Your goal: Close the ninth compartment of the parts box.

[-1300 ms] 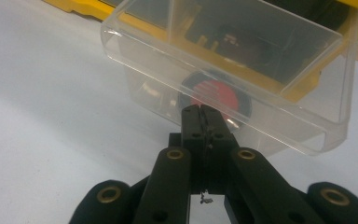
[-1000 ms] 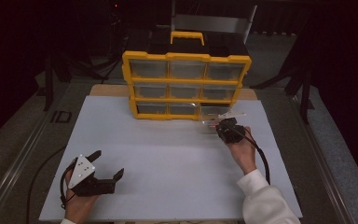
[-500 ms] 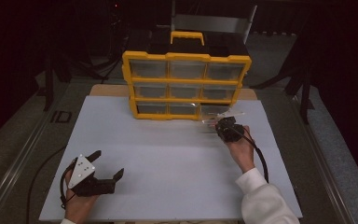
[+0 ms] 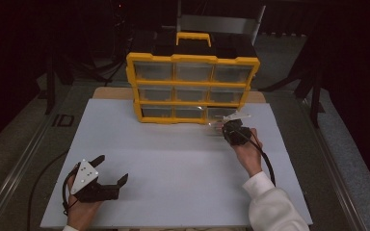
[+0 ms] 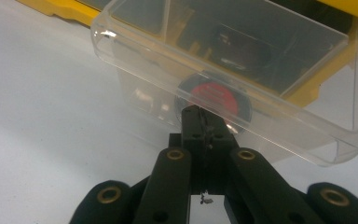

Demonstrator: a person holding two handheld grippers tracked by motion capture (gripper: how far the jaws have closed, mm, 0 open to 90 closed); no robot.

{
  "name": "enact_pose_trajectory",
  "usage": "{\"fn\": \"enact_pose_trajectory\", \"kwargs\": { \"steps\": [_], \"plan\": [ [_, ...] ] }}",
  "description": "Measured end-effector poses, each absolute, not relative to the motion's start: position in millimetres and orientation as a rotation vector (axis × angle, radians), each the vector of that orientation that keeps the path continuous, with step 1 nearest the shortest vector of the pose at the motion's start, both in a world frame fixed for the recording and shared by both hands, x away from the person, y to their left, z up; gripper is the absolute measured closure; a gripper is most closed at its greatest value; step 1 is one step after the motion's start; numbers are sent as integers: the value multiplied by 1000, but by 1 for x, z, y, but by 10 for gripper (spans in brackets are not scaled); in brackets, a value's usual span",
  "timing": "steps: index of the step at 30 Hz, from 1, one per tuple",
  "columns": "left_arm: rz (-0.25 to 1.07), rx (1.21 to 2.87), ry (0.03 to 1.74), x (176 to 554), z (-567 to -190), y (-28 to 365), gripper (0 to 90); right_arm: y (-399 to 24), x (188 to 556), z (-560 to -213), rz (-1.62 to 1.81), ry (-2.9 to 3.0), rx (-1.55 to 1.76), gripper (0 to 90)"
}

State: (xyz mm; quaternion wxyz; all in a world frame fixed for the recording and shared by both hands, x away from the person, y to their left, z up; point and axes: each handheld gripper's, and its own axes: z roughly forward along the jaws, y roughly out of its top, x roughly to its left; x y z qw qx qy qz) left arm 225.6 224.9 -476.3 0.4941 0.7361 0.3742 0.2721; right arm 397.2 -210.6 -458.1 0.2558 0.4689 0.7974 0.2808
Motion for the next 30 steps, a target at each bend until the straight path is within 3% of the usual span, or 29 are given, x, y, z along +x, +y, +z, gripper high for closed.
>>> {"fn": "enact_pose_trajectory", "kwargs": {
  "steps": [30],
  "plan": [
    [659, 1788, 909, 226, -477, 225, 5, -204, 414, -457, 758, 2159, 1297, 897]
  ]
}}
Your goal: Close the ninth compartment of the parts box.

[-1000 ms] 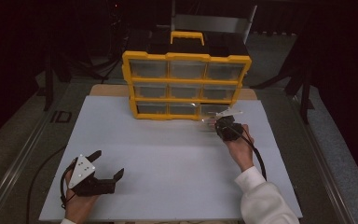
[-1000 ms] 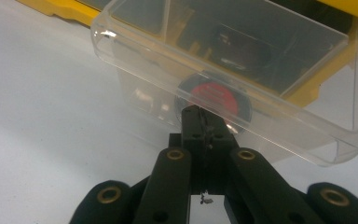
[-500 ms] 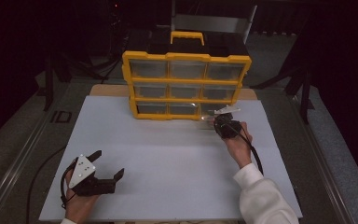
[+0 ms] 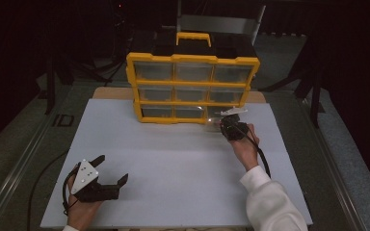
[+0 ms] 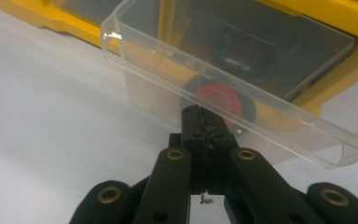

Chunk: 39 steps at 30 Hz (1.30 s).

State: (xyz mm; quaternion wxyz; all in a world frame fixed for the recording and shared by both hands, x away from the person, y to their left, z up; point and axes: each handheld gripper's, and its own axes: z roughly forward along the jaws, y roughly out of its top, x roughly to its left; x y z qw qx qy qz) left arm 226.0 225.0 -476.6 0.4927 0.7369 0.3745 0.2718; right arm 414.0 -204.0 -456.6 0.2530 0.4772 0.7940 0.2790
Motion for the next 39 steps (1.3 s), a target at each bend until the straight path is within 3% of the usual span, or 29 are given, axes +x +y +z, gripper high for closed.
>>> {"fn": "enact_pose_trajectory", "kwargs": {
  "steps": [39],
  "plan": [
    [660, 1784, 911, 226, -476, 226, 5, -200, 432, -459, 762, 2123, 1347, 897]
  ]
}}
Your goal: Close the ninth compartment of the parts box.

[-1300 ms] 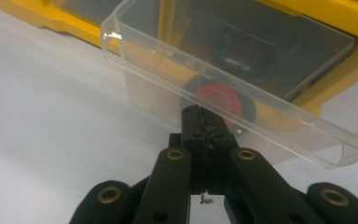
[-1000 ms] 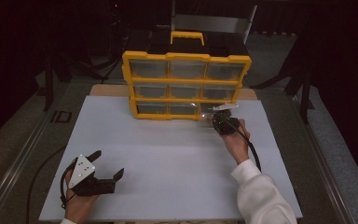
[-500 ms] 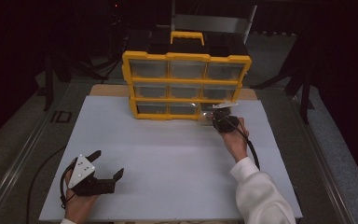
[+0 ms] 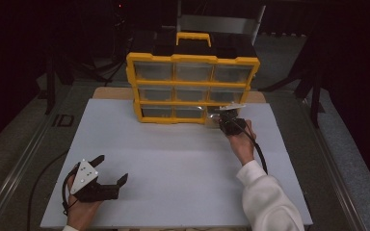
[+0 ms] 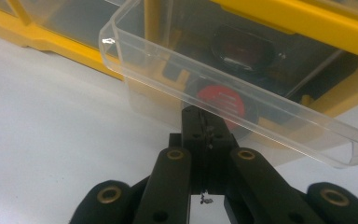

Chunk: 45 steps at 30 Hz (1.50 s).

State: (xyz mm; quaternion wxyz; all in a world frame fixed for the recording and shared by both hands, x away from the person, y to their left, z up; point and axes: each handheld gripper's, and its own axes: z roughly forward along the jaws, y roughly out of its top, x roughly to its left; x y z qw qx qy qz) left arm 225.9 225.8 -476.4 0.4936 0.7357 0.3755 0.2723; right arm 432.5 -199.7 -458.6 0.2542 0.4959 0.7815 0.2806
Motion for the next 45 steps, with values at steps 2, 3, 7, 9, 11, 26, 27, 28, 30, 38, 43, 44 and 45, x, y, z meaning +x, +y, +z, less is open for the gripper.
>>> {"fn": "enact_pose_trajectory", "kwargs": {
  "steps": [2, 3, 7, 9, 11, 26, 27, 28, 30, 38, 43, 44, 45],
  "plan": [
    [659, 1784, 911, 226, -477, 226, 5, -200, 433, -459, 762, 2122, 1348, 897],
    [658, 1785, 910, 226, -477, 226, 5, -199, 434, -459, 759, 2121, 1346, 897],
    [657, 1785, 910, 226, -477, 226, 5, -198, 435, -459, 755, 2118, 1349, 897],
    [656, 1784, 910, 226, -477, 226, 5, -198, 436, -459, 752, 2117, 1347, 897],
    [656, 1786, 910, 226, -477, 225, 5, -198, 436, -460, 751, 2116, 1346, 897],
    [655, 1787, 906, 227, -477, 225, 5, -198, 445, -460, 744, 2090, 1358, 897],
    [655, 1786, 906, 227, -477, 225, 5, -198, 445, -461, 740, 2085, 1358, 897],
    [655, 1787, 905, 227, -477, 225, 5, -198, 445, -461, 740, 2085, 1358, 897],
    [655, 1787, 905, 227, -477, 226, 5, -198, 446, -461, 741, 2080, 1361, 897],
    [656, 1789, 907, 227, -477, 225, 5, -200, 452, -462, 756, 2044, 1379, 897],
    [655, 1785, 906, 227, -477, 226, 5, -200, 456, -463, 755, 2033, 1377, 898],
    [655, 1786, 906, 227, -477, 226, 5, -200, 456, -463, 755, 2033, 1377, 898],
    [655, 1786, 906, 227, -477, 226, 5, -200, 456, -463, 760, 2030, 1383, 898]
  ]
}}
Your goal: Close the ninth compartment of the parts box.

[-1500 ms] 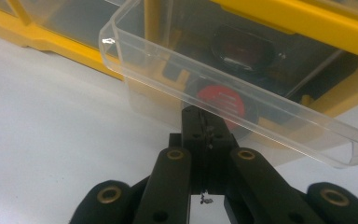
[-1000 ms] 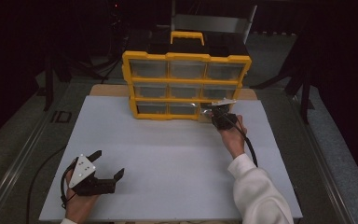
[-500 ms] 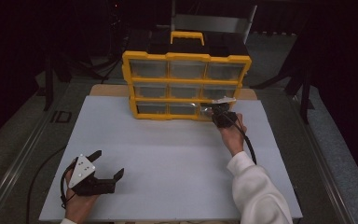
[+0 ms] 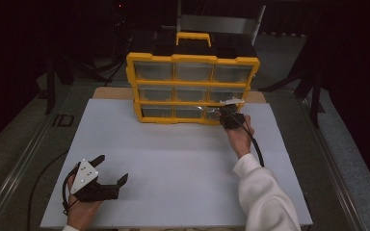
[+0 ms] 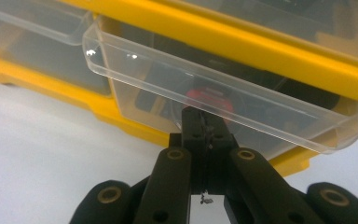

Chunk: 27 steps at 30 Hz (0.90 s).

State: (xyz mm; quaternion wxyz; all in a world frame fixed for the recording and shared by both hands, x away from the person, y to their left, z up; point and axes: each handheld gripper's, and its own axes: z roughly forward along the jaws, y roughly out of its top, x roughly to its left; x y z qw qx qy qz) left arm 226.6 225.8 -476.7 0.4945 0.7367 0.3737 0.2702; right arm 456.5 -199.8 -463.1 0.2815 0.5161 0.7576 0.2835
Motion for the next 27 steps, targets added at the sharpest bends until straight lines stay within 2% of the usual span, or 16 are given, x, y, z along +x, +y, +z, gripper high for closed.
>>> {"fn": "enact_pose_trajectory", "kwargs": {
  "steps": [27],
  "plan": [
    [648, 1770, 910, 226, -476, 228, 5, -209, 465, -466, 771, 1997, 1385, 894]
  ]
}}
